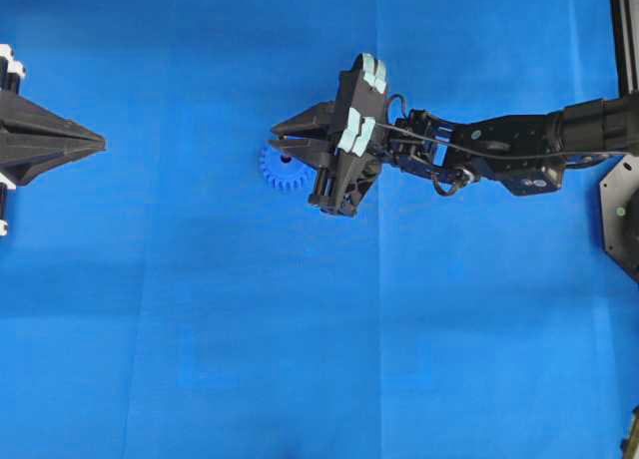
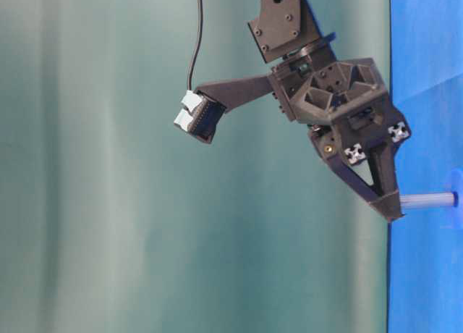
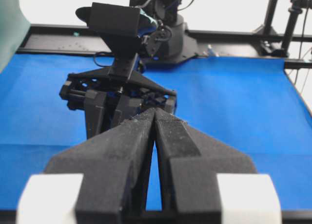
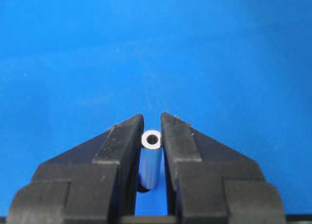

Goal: Insert the shaft placed at a random location into the center hole of the small gear at another random location.
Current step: 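Align the held shaft above the gear's center hole with the right gripper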

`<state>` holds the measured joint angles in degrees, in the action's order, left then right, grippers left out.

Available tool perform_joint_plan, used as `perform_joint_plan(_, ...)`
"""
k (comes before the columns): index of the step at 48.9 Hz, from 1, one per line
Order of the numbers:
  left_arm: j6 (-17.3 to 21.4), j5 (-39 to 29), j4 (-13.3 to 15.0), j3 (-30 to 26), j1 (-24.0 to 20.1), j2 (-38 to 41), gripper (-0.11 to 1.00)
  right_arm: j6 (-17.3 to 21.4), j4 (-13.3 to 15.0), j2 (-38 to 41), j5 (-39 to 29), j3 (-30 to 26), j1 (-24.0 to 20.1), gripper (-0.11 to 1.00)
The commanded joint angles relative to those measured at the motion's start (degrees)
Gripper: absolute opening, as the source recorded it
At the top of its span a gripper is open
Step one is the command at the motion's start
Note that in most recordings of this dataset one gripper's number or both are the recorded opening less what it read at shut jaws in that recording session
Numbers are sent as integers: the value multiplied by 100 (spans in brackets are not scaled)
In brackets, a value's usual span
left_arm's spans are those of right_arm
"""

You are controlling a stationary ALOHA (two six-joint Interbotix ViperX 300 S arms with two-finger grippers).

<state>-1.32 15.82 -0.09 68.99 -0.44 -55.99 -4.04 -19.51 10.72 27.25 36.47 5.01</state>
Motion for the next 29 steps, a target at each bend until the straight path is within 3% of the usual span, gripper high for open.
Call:
perform_joint_plan(1,-9,26,-9,-53,-18,18,0,-18,0,-316,9,-9,-9,2)
perform_joint_plan(14,-9,26,-9,-53,-9,18,0,-44,26,-756,26,88,-44,3)
perform_joint_plan(29,-9,26,-9,-44,-18,18,0,-44,9,-466,193,62,-114,3)
